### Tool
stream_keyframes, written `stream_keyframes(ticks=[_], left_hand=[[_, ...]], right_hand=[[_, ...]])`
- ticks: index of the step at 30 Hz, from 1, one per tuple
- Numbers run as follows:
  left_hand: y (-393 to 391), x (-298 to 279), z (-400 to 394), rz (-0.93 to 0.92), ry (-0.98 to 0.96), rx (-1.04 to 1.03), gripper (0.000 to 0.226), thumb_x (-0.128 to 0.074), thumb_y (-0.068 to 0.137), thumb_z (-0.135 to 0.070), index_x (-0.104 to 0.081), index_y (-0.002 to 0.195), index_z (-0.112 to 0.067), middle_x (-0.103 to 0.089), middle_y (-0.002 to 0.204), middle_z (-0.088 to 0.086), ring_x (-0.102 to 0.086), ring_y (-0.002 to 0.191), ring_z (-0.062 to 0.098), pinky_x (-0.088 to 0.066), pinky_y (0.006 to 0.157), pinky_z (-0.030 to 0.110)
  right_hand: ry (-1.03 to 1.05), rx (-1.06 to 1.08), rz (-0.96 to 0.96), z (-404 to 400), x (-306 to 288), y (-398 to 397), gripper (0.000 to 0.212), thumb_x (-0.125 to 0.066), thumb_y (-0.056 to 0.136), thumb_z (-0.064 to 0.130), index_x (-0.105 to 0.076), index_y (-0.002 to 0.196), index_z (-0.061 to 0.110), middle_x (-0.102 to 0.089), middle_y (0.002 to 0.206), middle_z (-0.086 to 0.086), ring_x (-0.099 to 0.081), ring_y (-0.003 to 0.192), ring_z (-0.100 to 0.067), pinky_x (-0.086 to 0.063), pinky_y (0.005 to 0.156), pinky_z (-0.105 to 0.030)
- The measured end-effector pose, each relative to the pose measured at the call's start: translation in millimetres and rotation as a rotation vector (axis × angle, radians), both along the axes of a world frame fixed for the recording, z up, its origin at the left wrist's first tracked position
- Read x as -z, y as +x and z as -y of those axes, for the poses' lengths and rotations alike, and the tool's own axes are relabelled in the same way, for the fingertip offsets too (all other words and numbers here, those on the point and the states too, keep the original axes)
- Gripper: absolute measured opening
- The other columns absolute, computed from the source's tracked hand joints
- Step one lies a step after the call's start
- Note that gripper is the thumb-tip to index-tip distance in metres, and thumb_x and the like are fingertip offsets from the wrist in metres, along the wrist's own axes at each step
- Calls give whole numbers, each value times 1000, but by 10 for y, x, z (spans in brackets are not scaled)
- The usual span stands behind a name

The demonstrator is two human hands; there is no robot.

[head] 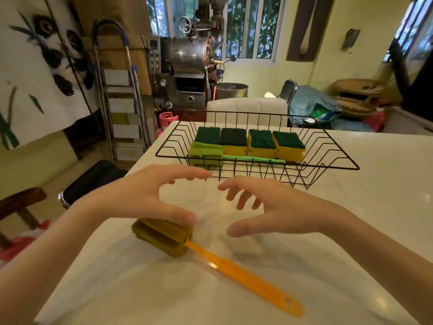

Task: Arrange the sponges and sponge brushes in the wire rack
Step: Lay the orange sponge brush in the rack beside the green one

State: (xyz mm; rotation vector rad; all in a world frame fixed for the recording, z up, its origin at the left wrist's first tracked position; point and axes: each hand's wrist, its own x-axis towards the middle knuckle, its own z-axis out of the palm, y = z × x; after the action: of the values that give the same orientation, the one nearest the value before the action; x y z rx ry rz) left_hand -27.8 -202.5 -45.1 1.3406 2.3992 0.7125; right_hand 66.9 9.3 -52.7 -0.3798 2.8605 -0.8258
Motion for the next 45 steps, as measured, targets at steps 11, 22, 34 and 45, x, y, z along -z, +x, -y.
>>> stream_keyframes(ticks=[11, 22, 34, 45], left_hand=[[49, 226, 303, 91, -236, -2, 76, -64, 41, -74, -43, 113, -61, -45, 122, -38, -40, 117, -11, -38, 97, 11], [-73, 98, 46, 21, -179, -35, 47, -73, 70, -35, -44, 100, -56, -49, 109, -28, -49, 103, 3, -46, 78, 14], [-650, -510, -527, -68, 169, -82, 45, -71, 68, -35, -49, 104, -48, -49, 102, -25, -51, 95, 2, -45, 70, 15], [-1188, -549, -861, -32, 397, -112, 46, -72, 69, -39, -49, 107, -47, -55, 103, -20, -53, 96, 5, -45, 71, 19]], right_hand=[[186, -126, 201, 253, 220, 116, 46, -69, 71, 50, -55, 112, 36, -55, 82, 15, -52, 75, -3, -46, 70, -23], [283, -81, 92, 89, 10, 24, 34, -62, 82, 34, -57, 116, 34, -51, 78, 18, -53, 80, -6, -47, 72, -27], [476, 215, -332, -486, -556, -423, 31, -53, 88, 35, -57, 119, 38, -60, 94, 16, -52, 76, -3, -45, 68, -22], [385, 354, -356, -809, -536, -1028, 30, -56, 88, 29, -60, 117, 34, -65, 108, 7, -53, 88, -8, -45, 76, -23]])
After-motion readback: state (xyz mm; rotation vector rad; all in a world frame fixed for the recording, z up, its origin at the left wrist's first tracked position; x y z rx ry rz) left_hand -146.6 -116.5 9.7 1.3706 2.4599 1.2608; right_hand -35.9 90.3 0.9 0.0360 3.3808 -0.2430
